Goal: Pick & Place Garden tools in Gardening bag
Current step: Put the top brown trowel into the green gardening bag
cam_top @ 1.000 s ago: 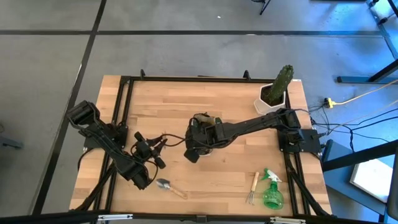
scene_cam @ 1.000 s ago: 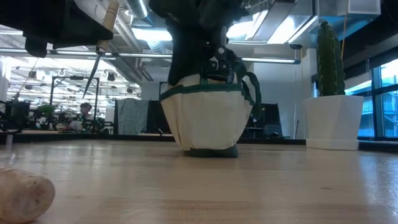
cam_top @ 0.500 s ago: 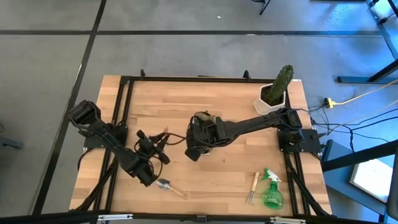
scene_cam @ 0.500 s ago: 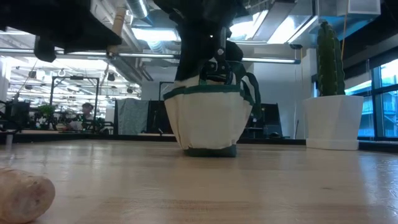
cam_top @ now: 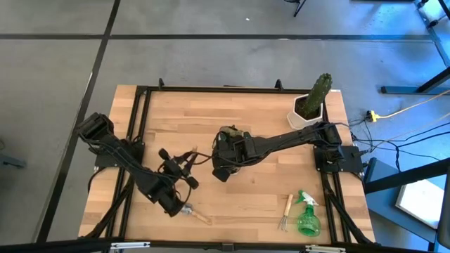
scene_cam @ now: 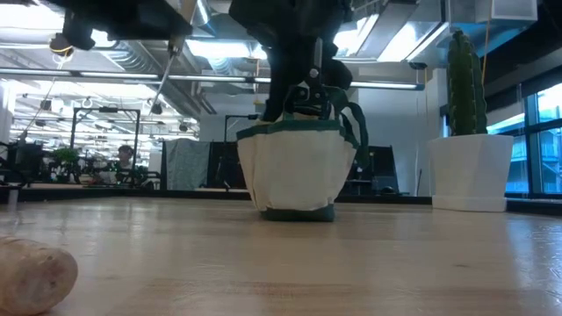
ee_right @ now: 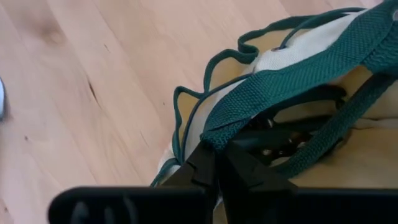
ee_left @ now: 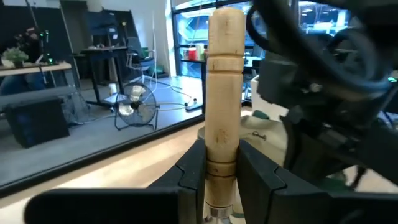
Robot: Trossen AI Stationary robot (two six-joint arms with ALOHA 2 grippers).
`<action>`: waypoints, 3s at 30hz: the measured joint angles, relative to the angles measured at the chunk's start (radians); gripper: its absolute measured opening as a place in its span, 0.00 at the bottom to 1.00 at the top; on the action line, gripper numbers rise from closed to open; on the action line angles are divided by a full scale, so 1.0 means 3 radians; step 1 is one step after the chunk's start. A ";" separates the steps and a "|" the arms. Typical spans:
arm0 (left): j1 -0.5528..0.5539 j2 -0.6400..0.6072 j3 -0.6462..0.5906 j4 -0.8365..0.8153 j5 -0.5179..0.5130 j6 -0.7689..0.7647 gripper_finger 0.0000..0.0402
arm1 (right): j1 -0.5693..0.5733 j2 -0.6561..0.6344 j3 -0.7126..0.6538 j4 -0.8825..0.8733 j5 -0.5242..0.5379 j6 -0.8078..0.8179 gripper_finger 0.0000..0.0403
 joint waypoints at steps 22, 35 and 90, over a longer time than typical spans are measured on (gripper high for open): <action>-0.1391 0.0139 0.0003 -0.0645 -0.0031 -0.0737 0.14 | 0.0049 -0.0001 0.0000 -0.0115 -0.0008 -0.0198 0.03; -0.1677 0.0169 0.0000 0.1061 0.0283 0.0181 0.14 | 0.0050 -0.0002 0.0000 -0.0112 -0.0024 -0.0202 0.03; 0.1379 0.0046 -0.1858 0.7454 0.3581 0.4689 0.14 | 0.0093 -0.0220 -0.0038 -0.0089 0.0238 -0.0193 0.02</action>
